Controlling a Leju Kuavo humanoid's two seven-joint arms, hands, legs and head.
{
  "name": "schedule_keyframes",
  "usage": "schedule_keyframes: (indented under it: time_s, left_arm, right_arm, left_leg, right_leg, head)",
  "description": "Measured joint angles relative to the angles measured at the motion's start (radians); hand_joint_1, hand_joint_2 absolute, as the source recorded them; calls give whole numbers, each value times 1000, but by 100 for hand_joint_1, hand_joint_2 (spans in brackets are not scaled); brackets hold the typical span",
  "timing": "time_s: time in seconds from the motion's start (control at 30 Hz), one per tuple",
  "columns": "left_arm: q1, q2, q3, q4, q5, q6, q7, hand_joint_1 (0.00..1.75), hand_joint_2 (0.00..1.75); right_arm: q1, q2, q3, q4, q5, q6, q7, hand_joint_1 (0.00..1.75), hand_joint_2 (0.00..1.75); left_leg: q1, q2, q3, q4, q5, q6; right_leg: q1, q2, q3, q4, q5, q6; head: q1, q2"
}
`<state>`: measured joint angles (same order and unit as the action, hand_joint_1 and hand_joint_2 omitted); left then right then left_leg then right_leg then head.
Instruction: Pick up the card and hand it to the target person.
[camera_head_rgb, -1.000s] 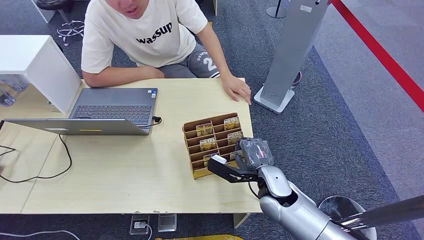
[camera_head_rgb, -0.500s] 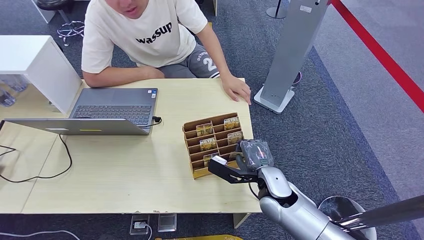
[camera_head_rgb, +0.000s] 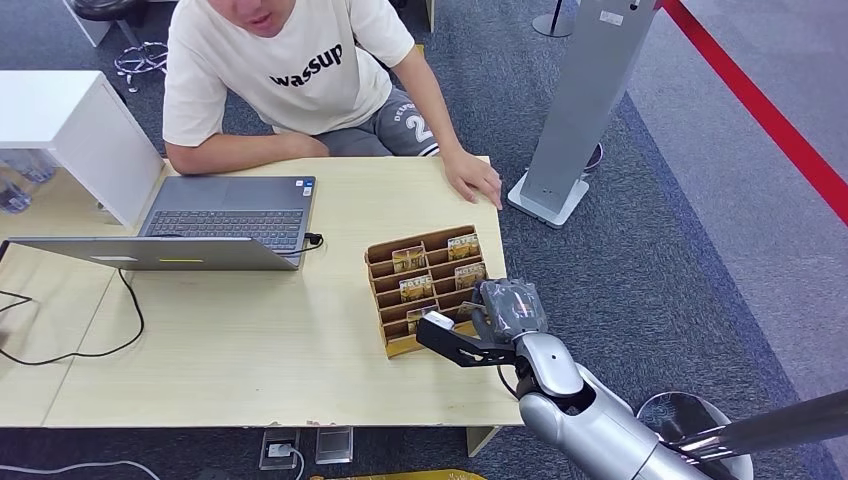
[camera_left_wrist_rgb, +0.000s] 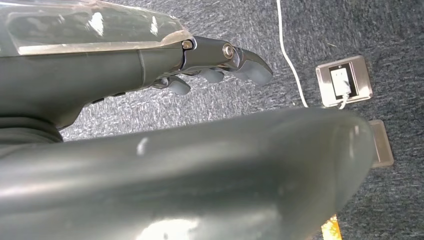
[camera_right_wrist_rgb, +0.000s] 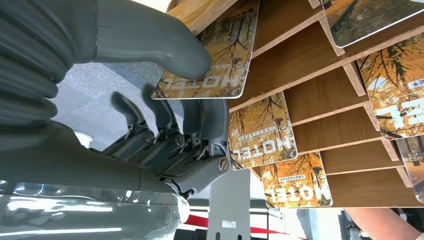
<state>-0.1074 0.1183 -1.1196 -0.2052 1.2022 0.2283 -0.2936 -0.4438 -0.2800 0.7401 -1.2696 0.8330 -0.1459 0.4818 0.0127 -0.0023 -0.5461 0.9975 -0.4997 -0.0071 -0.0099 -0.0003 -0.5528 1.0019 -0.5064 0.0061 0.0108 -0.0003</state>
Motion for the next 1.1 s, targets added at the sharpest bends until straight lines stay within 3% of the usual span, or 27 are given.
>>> schedule_keyframes:
  time_s: [0.6,1.1]
  left_arm:
    - [0,0,0,0,3,6,-1,0,0]
    - [2,2,0,0,20,6,0,0,0]
  right_arm:
    - [0,-9,-6,-42,-42,25,16,171,175]
    - [-48,-107,-57,-419,-90,106,112,171,175]
  left_leg:
    - [0,0,0,0,0,0]
    - [0,0,0,0,0,0]
  right_leg:
    - [0,0,0,0,0,0]
    - [0,0,0,0,0,0]
  head:
    - [0,0]
    - [0,0]
